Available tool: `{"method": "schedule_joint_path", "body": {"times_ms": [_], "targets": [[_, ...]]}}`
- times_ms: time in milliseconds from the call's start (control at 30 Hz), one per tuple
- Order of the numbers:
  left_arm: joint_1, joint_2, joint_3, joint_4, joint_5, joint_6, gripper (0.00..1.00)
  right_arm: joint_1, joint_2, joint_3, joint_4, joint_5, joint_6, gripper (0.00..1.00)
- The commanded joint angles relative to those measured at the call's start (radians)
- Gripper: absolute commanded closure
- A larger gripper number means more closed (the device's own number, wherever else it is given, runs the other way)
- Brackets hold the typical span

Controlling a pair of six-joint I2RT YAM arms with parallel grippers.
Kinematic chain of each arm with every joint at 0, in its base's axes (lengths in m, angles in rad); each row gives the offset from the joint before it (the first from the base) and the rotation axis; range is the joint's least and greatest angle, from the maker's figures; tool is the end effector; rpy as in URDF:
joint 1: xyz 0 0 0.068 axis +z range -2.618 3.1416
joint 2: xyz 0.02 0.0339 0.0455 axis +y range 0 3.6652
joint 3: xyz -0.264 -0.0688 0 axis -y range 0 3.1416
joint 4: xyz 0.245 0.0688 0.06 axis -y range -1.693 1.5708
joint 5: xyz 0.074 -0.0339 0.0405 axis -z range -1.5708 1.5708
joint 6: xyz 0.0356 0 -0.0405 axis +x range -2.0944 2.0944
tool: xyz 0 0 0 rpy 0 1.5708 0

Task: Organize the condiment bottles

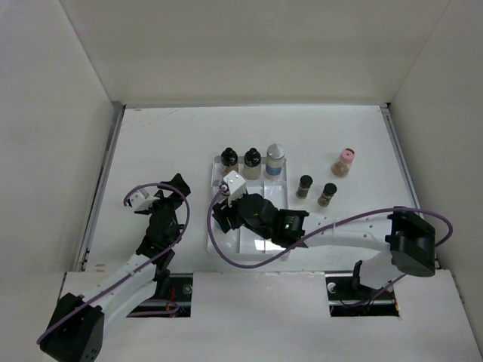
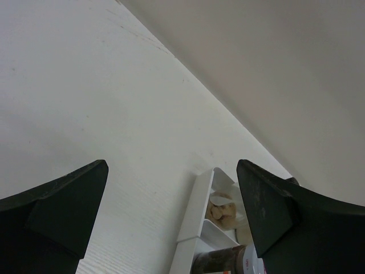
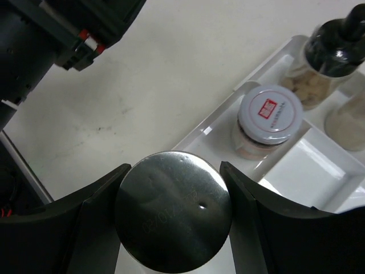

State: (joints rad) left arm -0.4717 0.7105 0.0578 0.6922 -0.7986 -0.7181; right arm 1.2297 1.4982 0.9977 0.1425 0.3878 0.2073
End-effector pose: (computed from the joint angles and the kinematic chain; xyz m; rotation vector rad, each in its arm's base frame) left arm 0.1450 -0.0453 0.1885 -0.7941 1.3342 -0.3320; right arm 0.1280 0.3204 0.2744 -0.7145 1.8108 0.5955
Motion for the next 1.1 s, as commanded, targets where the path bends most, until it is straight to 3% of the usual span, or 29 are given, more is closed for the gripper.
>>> {"method": "schedule_joint_path", "body": {"times_ms": [0, 300, 467, 567, 767, 833, 900, 933, 1000, 1067], "targets": [[0.011, 0.015, -0.035, 0.024, 0.019, -0.015, 0.0, 0.011, 0.013, 0.009, 0.164, 0.005, 0.026, 0.5], [0.02, 0.003, -0.035, 0.024, 0.041, -0.015, 0.0, 0.035, 0.086, -0.013, 0.158, 0.026, 0.024, 0.36], [0.023, 0.021, -0.029, 0.021, 0.045, -0.015, 0.0, 0.041, 0.025, 0.013, 0.077, 0.051, 0.024, 0.1], [0.017, 0.041, -0.012, 0.015, 0.049, -0.014, 0.0, 0.041, -0.071, -0.004, 0.052, 0.083, 0.024, 0.0], [0.011, 0.006, -0.007, -0.02, 0.065, -0.011, 0.0, -0.142, -0.288, -0.128, 0.06, 0.152, 0.043, 0.03], [0.009, 0.018, -0.004, -0.014, 0.068, -0.009, 0.01, -0.228, -0.32, -0.159, 0.051, 0.203, 0.076, 0.18], [0.008, 0.027, 0.004, -0.022, 0.094, -0.009, 0.06, -0.354, -0.317, -0.171, -0.024, 0.288, 0.122, 0.44], [0.008, 0.033, 0.007, -0.022, 0.11, -0.009, 0.07, -0.397, -0.306, -0.166, -0.073, 0.327, 0.141, 0.48], [0.008, 0.055, 0.011, -0.013, 0.114, -0.009, 0.07, -0.48, -0.277, -0.151, -0.173, 0.396, 0.178, 0.49], [0.009, 0.082, 0.017, -0.01, 0.121, -0.009, 0.07, -0.529, -0.241, -0.143, -0.191, 0.379, 0.173, 0.4]]}}
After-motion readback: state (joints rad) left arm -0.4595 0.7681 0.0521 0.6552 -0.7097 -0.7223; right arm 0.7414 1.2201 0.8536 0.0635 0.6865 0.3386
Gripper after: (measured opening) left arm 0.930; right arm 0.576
